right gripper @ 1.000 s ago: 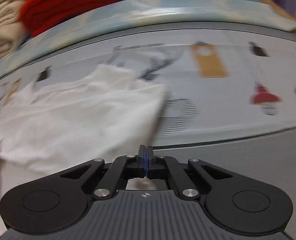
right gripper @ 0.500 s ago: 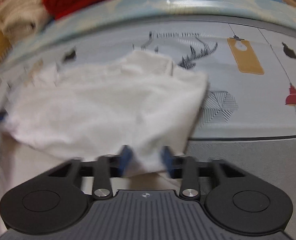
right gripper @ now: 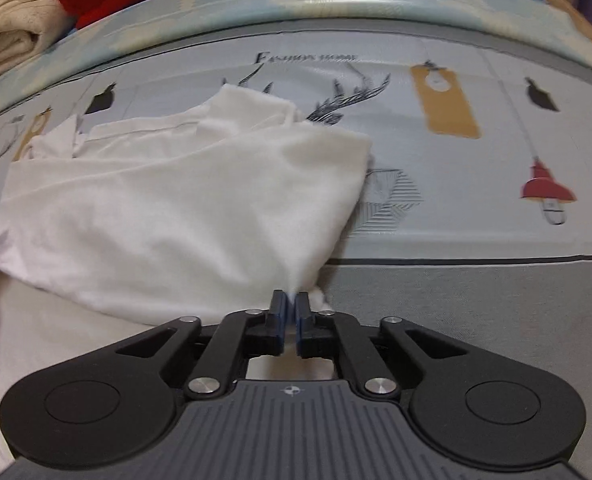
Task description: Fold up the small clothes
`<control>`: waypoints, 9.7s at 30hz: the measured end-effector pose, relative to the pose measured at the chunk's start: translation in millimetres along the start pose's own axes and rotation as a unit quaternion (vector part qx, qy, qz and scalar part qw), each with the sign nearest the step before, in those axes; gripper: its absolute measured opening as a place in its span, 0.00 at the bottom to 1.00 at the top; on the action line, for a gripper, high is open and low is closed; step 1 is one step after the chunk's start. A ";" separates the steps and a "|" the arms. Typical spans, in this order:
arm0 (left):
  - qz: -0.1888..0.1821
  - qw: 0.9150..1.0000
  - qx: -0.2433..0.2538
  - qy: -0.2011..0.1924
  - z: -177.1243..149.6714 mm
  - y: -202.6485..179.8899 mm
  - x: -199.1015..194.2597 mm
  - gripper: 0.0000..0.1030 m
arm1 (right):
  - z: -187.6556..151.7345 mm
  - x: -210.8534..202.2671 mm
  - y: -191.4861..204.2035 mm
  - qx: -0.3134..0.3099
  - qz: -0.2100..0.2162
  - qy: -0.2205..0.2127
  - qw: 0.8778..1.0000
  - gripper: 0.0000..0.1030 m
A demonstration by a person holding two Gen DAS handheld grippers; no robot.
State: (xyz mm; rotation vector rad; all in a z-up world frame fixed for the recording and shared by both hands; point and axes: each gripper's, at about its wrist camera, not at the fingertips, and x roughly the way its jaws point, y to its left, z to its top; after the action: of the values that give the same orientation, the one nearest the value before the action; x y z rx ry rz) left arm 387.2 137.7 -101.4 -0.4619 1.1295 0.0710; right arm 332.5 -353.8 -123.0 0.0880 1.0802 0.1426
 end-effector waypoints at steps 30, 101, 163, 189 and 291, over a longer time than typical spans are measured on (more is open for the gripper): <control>0.036 0.986 0.161 0.024 -25.2 -20.4 19.3 0.27 | -6.6 -9.2 11.9 0.066 0.033 -0.063 0.995 0.33; 0.050 0.990 0.118 0.056 -272.2 101.2 -97.2 0.16 | -266.6 -98.9 7.8 0.077 -0.019 0.037 0.996 0.10; -0.024 0.980 0.187 -0.059 -281.8 73.4 -184.3 0.04 | -257.5 -199.9 10.7 0.072 0.058 -0.125 0.988 0.04; -0.009 0.973 0.228 -0.019 -137.7 30.6 -133.6 0.04 | -121.8 -194.9 -15.0 0.019 0.063 -0.111 0.992 0.03; 0.025 0.995 0.095 -0.017 -47.5 24.3 -32.5 0.06 | -57.9 -30.4 -65.2 0.121 0.072 -0.136 0.981 0.40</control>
State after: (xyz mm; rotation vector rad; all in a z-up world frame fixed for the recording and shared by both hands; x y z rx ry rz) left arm 325.6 146.8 -96.9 -0.2622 1.1028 0.0156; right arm 272.0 -422.9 -132.8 0.3956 0.8135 0.1242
